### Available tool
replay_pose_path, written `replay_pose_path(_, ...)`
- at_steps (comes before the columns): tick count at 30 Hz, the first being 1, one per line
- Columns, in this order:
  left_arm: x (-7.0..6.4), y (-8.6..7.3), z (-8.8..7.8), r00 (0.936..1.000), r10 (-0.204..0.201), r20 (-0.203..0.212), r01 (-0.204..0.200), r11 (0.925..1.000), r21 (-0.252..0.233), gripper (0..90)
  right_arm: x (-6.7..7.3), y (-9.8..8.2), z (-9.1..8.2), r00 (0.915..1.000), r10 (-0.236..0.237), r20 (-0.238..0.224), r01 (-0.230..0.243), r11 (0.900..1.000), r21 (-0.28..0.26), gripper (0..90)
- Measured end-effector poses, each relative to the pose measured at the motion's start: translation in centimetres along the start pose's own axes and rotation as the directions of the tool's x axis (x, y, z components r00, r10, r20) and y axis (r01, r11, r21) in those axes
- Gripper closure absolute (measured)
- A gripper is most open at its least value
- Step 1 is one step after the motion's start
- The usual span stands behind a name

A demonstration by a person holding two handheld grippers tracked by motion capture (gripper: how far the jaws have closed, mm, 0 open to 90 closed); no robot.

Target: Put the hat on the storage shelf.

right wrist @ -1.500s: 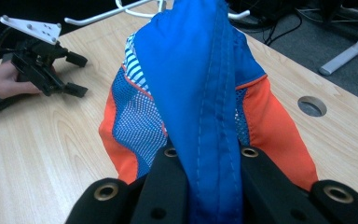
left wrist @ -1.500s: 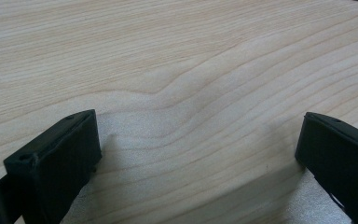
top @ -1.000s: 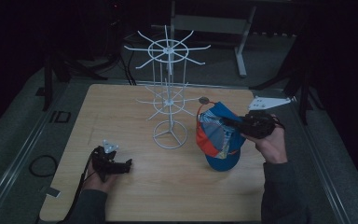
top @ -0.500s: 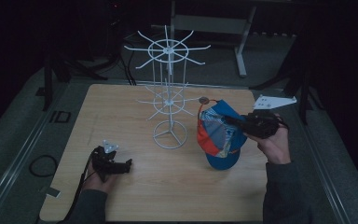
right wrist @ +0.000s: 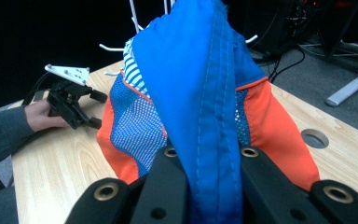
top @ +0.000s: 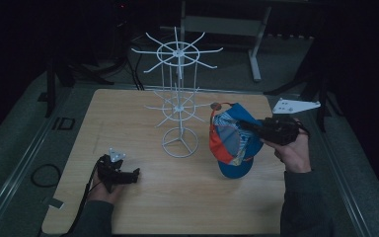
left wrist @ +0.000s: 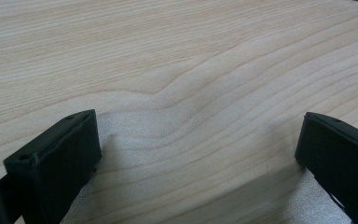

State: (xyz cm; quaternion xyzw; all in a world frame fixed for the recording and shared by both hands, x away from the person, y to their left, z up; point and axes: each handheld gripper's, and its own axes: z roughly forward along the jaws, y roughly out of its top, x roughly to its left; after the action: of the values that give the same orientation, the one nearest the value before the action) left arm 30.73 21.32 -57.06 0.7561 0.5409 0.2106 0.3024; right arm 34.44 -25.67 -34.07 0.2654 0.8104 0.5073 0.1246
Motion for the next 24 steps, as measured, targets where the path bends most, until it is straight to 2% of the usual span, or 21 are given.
replay_pose_path(17, 0.0, 0.0, 0.0, 1.0000, -0.001, 0.000, 0.001, 1.0000, 0.000, 0.1, 0.1, 0.8, -0.5, 0.9999, -0.001, -0.015, 0.001, 1.000, -0.015, 87.9)
replay_pose_path(24, 0.0, 0.0, 0.0, 1.0000, -0.001, 0.000, 0.001, 1.0000, 0.000, 0.0, 0.4, 1.5, -0.7, 0.9998, -0.019, -0.011, 0.019, 1.000, -0.022, 88.0)
